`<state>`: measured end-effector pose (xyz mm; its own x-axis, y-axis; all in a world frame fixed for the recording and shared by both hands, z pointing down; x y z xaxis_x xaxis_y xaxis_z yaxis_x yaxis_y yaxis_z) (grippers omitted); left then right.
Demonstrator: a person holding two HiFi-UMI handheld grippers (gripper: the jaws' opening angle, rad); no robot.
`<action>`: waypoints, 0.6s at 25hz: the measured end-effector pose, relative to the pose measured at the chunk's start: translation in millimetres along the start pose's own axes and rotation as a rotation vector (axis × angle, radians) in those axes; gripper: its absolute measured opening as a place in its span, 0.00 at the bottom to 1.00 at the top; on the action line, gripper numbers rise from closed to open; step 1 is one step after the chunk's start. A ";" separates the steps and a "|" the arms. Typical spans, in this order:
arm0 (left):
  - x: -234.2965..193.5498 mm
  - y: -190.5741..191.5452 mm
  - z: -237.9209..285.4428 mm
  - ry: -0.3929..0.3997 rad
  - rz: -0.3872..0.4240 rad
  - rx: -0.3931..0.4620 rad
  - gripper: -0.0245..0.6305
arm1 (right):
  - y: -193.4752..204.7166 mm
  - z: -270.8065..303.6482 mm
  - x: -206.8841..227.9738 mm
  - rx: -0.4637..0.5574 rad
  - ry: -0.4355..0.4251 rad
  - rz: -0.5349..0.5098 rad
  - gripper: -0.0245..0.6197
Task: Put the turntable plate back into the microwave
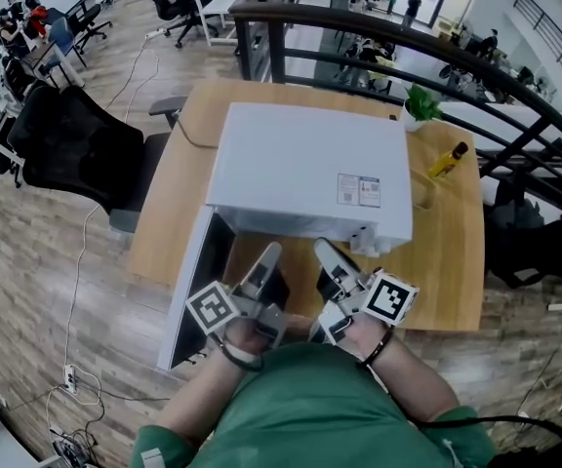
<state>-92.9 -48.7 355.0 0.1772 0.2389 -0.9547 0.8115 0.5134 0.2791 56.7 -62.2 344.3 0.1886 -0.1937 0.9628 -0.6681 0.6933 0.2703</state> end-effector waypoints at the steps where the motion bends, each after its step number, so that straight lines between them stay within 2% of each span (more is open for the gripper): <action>1: 1.0 0.0 1.4 0.002 -0.002 0.001 0.14 | -2.3 -0.4 -1.5 0.002 -0.004 -0.001 0.08; 4: 3.8 -0.3 4.4 0.001 0.010 0.002 0.14 | -6.5 -0.3 -3.8 0.007 -0.011 -0.004 0.08; 6: 6.8 -1.4 4.0 -0.014 0.095 -0.012 0.14 | -7.4 -0.1 -6.4 0.004 -0.006 -0.045 0.08; 8: 10.4 -5.0 1.9 -0.048 0.255 -0.038 0.13 | -7.3 -0.9 -9.0 0.000 0.021 -0.126 0.06; 11: 16.7 -12.5 1.6 -0.141 0.599 -0.086 0.08 | -7.4 -2.7 -10.0 -0.004 0.074 -0.253 0.05; 12: 16.7 -12.9 2.2 -0.165 0.668 -0.101 0.08 | -8.3 -3.1 -10.0 -0.004 0.083 -0.278 0.05; 13: 15.9 -12.4 2.7 -0.181 0.704 -0.113 0.08 | -9.4 -3.5 -10.1 -0.005 0.089 -0.298 0.05; 15: 14.2 -9.7 2.2 -0.195 0.731 -0.128 0.08 | -10.9 -4.8 -10.6 -0.007 0.103 -0.351 0.05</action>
<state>-97.1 -52.1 338.5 0.7490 0.4103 -0.5203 0.3815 0.3750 0.8449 65.4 -64.4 331.1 0.4771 -0.3497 0.8062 -0.5450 0.6019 0.5837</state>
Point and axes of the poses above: the fingertips, and each gripper's own axes: z forward along the fingers, x to its right, y out of its underside, the point moved 5 cm from there along -z, backward along the fingers, and after that the axes turned 10 degrees about z, right-handed, at the moved point
